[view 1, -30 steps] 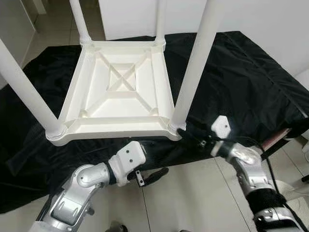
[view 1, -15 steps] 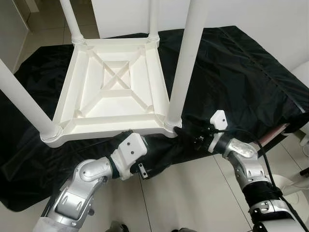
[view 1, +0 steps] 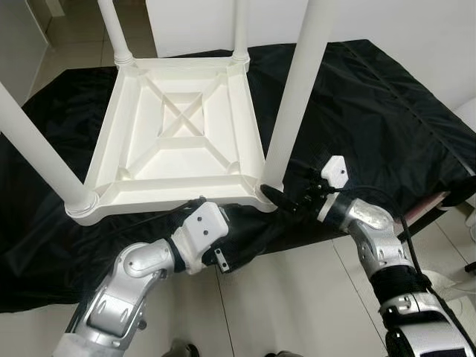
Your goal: Building children table
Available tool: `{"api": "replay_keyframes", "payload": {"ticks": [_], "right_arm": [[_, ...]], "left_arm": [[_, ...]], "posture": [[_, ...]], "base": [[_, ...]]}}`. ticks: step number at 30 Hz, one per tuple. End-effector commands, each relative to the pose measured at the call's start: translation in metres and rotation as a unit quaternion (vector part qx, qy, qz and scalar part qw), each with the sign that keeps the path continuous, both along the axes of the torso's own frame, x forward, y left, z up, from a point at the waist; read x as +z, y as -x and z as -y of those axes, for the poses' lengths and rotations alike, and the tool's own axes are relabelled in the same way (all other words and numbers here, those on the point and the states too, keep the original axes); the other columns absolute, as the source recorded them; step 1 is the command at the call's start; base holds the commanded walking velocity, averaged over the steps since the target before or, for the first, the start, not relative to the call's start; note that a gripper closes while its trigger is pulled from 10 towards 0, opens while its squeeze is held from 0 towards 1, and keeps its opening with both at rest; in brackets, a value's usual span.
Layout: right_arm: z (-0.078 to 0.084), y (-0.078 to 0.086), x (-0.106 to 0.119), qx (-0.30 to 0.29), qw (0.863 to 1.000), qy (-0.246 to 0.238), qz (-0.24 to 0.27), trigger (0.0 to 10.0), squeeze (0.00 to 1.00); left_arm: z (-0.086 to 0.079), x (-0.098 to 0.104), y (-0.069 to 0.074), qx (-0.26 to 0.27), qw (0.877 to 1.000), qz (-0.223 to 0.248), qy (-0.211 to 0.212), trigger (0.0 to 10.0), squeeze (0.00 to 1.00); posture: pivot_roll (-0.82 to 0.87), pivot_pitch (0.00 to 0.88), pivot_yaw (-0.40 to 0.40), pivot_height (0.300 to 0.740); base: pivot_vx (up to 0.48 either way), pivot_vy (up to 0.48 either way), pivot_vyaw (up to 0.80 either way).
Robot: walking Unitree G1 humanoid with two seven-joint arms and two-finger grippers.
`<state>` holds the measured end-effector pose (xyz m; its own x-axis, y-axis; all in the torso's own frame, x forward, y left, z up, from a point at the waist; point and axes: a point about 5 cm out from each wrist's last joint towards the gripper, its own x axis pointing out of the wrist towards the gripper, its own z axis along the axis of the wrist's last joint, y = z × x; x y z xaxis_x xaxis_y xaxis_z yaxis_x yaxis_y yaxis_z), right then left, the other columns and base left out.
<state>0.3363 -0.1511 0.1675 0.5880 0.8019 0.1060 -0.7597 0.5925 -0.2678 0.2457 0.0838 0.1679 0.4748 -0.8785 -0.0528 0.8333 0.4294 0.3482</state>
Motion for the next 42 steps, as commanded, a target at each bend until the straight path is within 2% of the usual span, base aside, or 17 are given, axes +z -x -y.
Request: {"api": "replay_keyframes", "payload": {"ticks": [1, 9, 10, 11, 13, 18, 19, 20, 21, 26, 33, 34, 35, 38, 39, 41, 42], "right_arm": [[-0.006, -0.002, -0.002, 0.015, 1.0, 0.013, -0.002, 10.0, 0.0], [-0.008, -0.005, -0.004, 0.019, 1.0, 0.023, -0.005, 9.8, 0.0], [-0.008, -0.005, -0.005, 0.02, 0.999, 0.027, -0.007, 2.2, 0.0], [-0.009, -0.006, -0.007, 0.022, 0.999, 0.029, -0.012, 0.2, 0.0], [-0.009, -0.006, -0.009, 0.021, 0.999, 0.033, -0.014, 0.0, 0.0], [-0.008, -0.006, -0.014, 0.01, 0.999, 0.026, -0.029, 0.0, 0.0], [-0.006, -0.004, -0.015, 0.003, 0.999, 0.025, -0.027, 7.9, 0.0], [-0.005, -0.002, -0.016, -0.002, 0.999, 0.025, -0.024, 7.9, 0.0], [-0.003, 0.0, -0.017, -0.013, 0.999, 0.021, -0.031, 10.0, 0.0], [0.0, 0.006, -0.019, -0.05, 0.998, 0.009, -0.03, 10.0, 0.0], [-0.002, 0.011, -0.025, -0.102, 0.994, 0.002, -0.033, 10.0, 0.0], [-0.003, 0.014, -0.028, -0.136, 0.99, -0.005, -0.035, 10.0, 0.0], [-0.003, 0.014, -0.028, -0.136, 0.99, -0.005, -0.035, 10.0, 0.0], [-0.013, 0.025, -0.033, -0.231, 0.971, -0.039, -0.041, 10.0, 0.0], [-0.013, 0.025, -0.033, -0.231, 0.971, -0.039, -0.041, 10.0, 0.0], [-0.018, 0.028, -0.033, -0.276, 0.958, -0.058, -0.044, 10.0, 0.0], [-0.018, 0.028, -0.033, -0.276, 0.958, -0.058, -0.044, 10.0, 0.0]], "left_arm": [[0.001, -0.002, -0.007, 0.074, 0.997, 0.013, 0.007, 10.0, 0.0], [0.008, 0.0, -0.007, 0.081, 0.996, 0.009, 0.021, 10.0, 0.0], [0.009, 0.0, -0.008, 0.082, 0.996, 0.012, 0.02, 10.0, 0.0], [0.01, 0.001, -0.011, 0.086, 0.996, 0.019, 0.02, 10.0, 0.0], [0.011, 0.001, -0.013, 0.089, 0.996, 0.024, 0.02, 10.0, 0.0], [0.012, 0.004, -0.017, 0.095, 0.994, 0.039, 0.025, 10.0, 0.0], [0.012, 0.004, -0.017, 0.101, 0.994, 0.033, 0.032, 10.0, 0.0], [0.012, 0.003, -0.018, 0.106, 0.993, 0.027, 0.036, 10.0, 0.0], [0.012, 0.004, -0.02, 0.115, 0.992, 0.018, 0.044, 10.0, 0.0], [0.009, 0.004, -0.023, 0.139, 0.988, 0.011, 0.064, 10.0, 0.0], [0.008, 0.003, -0.025, 0.162, 0.985, 0.025, 0.054, 10.0, 0.0], [0.007, 0.001, -0.027, 0.171, 0.984, 0.019, 0.049, 10.0, 0.0], [0.007, 0.001, -0.027, 0.171, 0.984, 0.019, 0.049, 10.0, 0.0], [-0.004, -0.008, -0.031, 0.215, 0.975, -0.01, 0.054, 10.0, 0.0], [-0.004, -0.008, -0.031, 0.215, 0.975, -0.01, 0.054, 10.0, 0.0], [-0.009, -0.011, -0.032, 0.232, 0.971, -0.019, 0.053, 10.0, 0.0], [-0.009, -0.011, -0.032, 0.232, 0.971, -0.019, 0.053, 10.0, 0.0]], "posture": [[-0.04, 0.111, 0.031, 0.74], [-0.04, 0.106, 0.027, 0.74], [-0.04, 0.095, 0.015, 0.74], [-0.05, 0.09, 0.012, 0.74], [-0.05, 0.088, 0.012, 0.74], [-0.05, 0.082, 0.003, 0.74], [-0.06, 0.079, 0.001, 0.74], [-0.06, 0.079, 0.001, 0.74], [-0.06, 0.079, 0.001, 0.74], [-0.06, 0.073, 0.001, 0.74], [-0.06, 0.073, 0.003, 0.74], [-0.06, 0.073, 0.006, 0.74], [-0.06, 0.073, 0.006, 0.74], [-0.07, 0.074, 0.018, 0.74], [-0.07, 0.074, 0.018, 0.74], [-0.07, 0.073, 0.019, 0.74], [-0.07, 0.073, 0.019, 0.74]], "base": [[0.0, 0.0, 0.0], [0.0, 0.0, 0.0], [0.0, 0.0, 0.0], [0.0, 0.0, 0.0], [0.0, 0.0, 0.0], [0.0, 0.0, 0.0], [0.0, 0.0, 0.0], [0.0, 0.0, 0.0], [0.0, 0.0, 0.0], [0.0, 0.0, 0.0], [0.0, 0.0, 0.0], [0.0, 0.0, 0.0], [0.0, 0.0, 0.0], [0.0, 0.0, 0.0], [0.0, 0.0, 0.0], [0.0, 0.0, 0.0], [0.0, 0.0, 0.0]]}}
